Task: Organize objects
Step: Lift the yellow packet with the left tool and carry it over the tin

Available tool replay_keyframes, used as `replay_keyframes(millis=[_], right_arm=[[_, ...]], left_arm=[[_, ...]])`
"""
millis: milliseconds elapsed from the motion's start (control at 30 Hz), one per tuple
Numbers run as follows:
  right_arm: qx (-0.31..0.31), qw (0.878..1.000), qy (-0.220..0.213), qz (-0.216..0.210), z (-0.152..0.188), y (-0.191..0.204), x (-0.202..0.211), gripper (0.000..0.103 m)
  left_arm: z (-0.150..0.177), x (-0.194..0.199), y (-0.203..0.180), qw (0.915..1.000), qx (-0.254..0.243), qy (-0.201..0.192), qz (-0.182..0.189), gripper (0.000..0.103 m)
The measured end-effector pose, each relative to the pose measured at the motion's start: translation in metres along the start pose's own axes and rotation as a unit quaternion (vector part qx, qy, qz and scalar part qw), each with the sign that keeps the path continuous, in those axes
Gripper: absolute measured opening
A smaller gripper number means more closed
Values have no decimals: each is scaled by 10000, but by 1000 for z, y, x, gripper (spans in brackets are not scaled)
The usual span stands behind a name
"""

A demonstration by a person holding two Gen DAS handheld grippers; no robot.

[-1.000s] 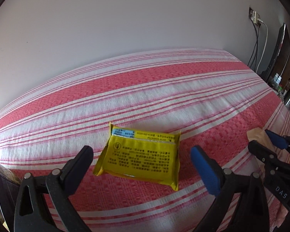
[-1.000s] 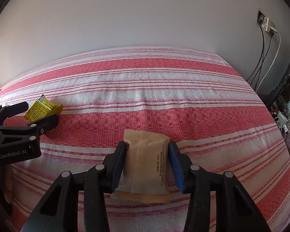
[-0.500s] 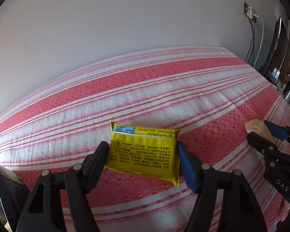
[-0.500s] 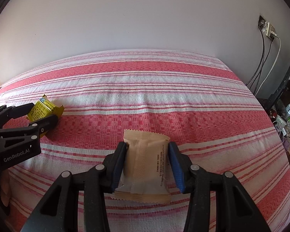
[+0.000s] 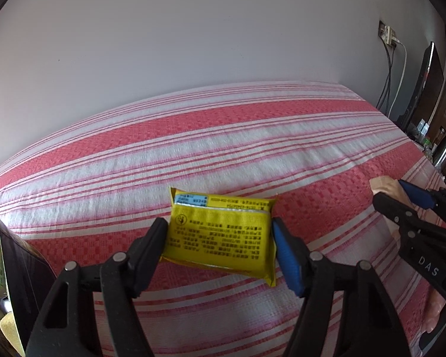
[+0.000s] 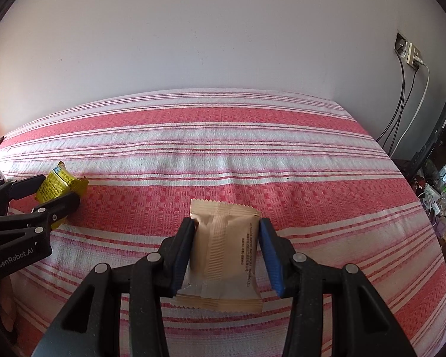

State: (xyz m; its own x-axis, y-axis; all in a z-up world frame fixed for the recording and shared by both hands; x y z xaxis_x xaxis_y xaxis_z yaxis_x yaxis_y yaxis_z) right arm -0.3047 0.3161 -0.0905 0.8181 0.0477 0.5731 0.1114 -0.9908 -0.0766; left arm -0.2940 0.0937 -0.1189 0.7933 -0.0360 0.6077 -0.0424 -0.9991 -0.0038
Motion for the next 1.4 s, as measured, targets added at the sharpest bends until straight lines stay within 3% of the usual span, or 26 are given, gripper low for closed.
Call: replay_keyframes(millis=[400,733,1400], right_arm=[[174,9974,-691,61,-10,10,28,47],[-6,9947,-1011,-162,-12,20,44,47],[-142,9890,-1416,-395,-10,41,73,47]], left_arm=[[-1,35,6,9974,134,-645,-302,70],[-2,70,4,9884,-9,-1389,-609,70],[2,92,10,9816,126,-1788,-664,70]])
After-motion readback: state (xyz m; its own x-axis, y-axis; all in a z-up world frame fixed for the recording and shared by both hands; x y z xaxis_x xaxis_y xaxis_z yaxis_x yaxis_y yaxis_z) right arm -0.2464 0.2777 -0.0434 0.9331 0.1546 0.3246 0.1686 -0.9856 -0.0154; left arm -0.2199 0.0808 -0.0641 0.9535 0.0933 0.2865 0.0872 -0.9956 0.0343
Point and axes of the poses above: each gripper's, at about its wrist camera, not at the fingertips, and x roughly against the way its jaws point, y to its left, z to its underside, the point moved 7 cm from there along -x, roughly the way its jaws point, and after that the axes turned 10 degrees about -y, right-handed, at the moved point
